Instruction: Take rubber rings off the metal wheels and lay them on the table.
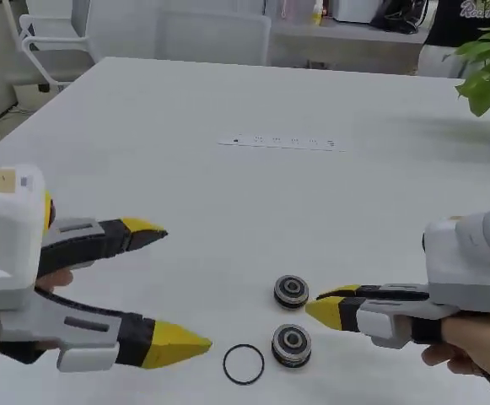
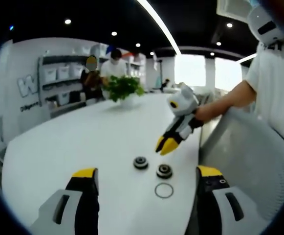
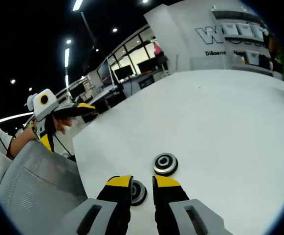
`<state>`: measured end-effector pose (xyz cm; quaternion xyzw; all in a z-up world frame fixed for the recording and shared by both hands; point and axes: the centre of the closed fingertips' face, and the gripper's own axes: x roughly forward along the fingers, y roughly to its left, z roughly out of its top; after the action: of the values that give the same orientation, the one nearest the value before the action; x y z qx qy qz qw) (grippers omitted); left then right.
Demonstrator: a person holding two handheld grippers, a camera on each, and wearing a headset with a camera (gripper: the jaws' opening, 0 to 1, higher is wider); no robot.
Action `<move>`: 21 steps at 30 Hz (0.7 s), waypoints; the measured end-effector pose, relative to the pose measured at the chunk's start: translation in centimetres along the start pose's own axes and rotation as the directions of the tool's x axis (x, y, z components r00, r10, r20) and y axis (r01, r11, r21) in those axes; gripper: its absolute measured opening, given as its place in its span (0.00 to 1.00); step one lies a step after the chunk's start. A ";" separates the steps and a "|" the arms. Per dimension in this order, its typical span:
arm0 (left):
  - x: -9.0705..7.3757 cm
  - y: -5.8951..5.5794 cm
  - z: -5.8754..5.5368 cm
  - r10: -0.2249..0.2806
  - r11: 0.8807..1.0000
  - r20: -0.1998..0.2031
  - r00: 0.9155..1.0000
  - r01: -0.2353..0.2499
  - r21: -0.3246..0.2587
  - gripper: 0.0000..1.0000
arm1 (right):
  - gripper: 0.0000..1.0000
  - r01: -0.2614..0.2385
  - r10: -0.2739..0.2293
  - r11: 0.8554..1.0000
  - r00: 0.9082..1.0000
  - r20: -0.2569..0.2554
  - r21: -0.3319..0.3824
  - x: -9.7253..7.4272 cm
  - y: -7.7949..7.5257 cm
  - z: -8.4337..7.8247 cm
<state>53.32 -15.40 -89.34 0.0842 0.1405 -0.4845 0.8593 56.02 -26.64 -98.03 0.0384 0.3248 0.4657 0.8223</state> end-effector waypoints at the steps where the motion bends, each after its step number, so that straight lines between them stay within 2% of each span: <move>1: 0.1 0.3 0.7 0.011 1.000 0.011 1.000 -0.011 0.007 0.82 | 0.14 0.000 0.000 1.000 1.000 -0.002 -0.002 0.0 0.0 -0.1; 2: 0.2 0.4 1.1 0.015 1.000 0.017 1.000 -0.016 0.011 0.81 | 0.14 -0.001 0.001 1.000 1.000 -0.006 -0.001 0.0 0.0 -0.2; 6: 0.9 0.6 4.0 0.004 1.000 0.091 0.996 -0.006 0.022 0.79 | 0.14 -0.009 0.009 1.000 1.000 -0.012 -0.008 0.1 0.2 -0.3; 11: 2.5 0.4 5.9 -0.016 0.998 0.110 0.994 0.009 0.065 0.77 | 0.14 -0.015 0.015 1.000 1.000 -0.010 -0.014 0.0 0.3 -0.2; 16: 4.7 -0.4 6.5 -0.077 0.991 0.081 0.994 0.067 0.117 0.74 | 0.14 -0.021 0.021 1.000 1.000 -0.005 -0.012 0.0 0.2 -0.2; 19: 6.0 -0.8 6.4 -0.107 0.983 0.053 0.993 0.098 0.157 0.72 | 0.14 -0.019 0.019 1.000 1.000 -0.004 -0.008 -0.1 0.0 -0.2; 21: 6.9 -0.9 6.3 -0.116 0.980 0.051 0.992 0.106 0.166 0.70 | 0.14 -0.019 0.019 1.000 1.000 -0.002 -0.008 -0.1 0.0 -0.2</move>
<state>56.93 -23.26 -85.64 0.1314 0.0787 -0.5439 0.8250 55.85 -26.79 -98.13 0.0379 0.3234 0.4747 0.8177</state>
